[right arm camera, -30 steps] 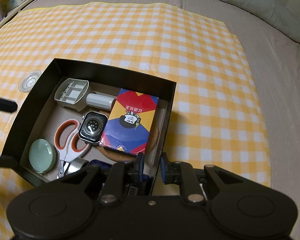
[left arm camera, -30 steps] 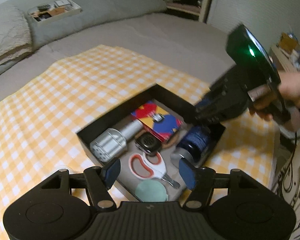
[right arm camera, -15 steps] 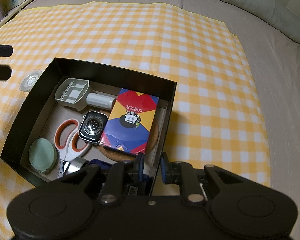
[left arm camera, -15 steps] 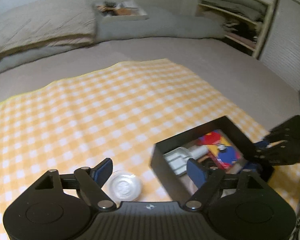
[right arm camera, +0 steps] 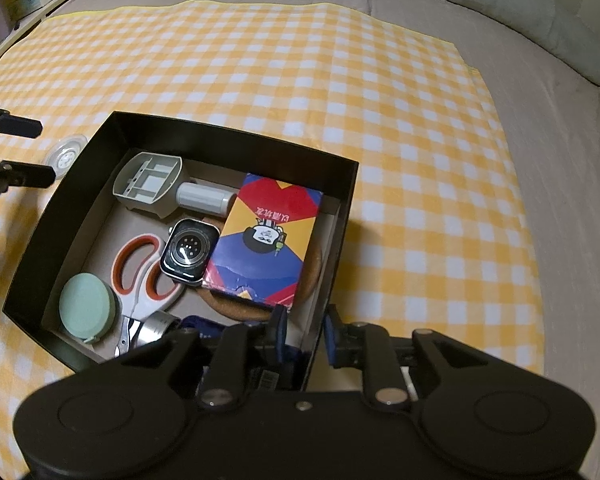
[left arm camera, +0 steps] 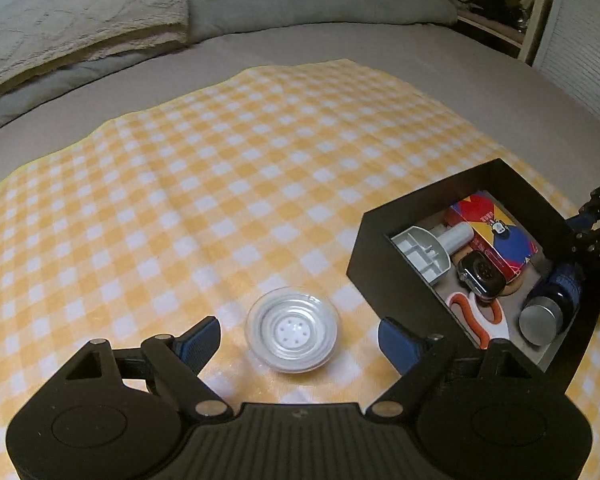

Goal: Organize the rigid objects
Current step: 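Move the left tool to the clear plastic lid and close on it, then carry the clear plastic lid with the left tool into the box and release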

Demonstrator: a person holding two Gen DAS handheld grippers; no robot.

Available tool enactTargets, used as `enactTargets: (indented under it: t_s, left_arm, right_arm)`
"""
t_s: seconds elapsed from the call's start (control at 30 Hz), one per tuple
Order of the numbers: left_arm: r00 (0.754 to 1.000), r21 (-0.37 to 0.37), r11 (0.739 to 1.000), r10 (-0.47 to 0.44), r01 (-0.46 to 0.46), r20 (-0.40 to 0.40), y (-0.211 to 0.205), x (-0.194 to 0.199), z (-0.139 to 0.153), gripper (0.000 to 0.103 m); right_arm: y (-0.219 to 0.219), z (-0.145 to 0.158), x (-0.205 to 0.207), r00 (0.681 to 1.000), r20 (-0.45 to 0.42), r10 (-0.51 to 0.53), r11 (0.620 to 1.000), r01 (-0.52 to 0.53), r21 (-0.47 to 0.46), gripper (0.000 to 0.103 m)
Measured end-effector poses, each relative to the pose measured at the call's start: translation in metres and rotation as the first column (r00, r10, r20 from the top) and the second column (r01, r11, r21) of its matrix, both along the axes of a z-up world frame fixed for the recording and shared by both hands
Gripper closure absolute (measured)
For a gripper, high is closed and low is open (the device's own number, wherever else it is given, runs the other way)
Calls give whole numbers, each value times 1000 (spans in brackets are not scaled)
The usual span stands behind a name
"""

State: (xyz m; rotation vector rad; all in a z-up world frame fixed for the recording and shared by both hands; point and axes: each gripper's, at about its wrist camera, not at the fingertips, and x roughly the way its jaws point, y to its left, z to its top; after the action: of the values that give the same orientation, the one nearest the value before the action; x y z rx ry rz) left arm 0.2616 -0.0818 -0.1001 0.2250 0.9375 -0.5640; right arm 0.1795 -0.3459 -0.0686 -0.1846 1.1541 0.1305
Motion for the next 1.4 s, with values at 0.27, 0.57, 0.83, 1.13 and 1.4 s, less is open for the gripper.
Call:
enactTargets:
  t_s: [0.27,0.57,0.83,1.13,1.4]
  left_arm:
    - [999,39,999,-33,34,-19,-12,8,-19,17]
    - [997,-16,1000,15,-16,-81,-8,18,-27,47]
    - [997,-19,999,38,-39,-65,-8,14,-16,49]
    - [999,-80,997,10,-7,39,-15,3,33,49]
    - [988,-97,983,-149,153,42,-53,-32,55,49]
  right_arm:
    - [0,0,1,1000,-4,3,1000,-3,3,80]
    - [0,-2,3,1000,-9,4,1000,-4,1,79]
    - [1,-3,3,1000,-8,5,1000,-5,1,79]
    - [0,-3,3,1000,-7,7,1000,-7,-5,80]
    - [1,-3,2,1000,-6,8,1000,-8,-9,81]
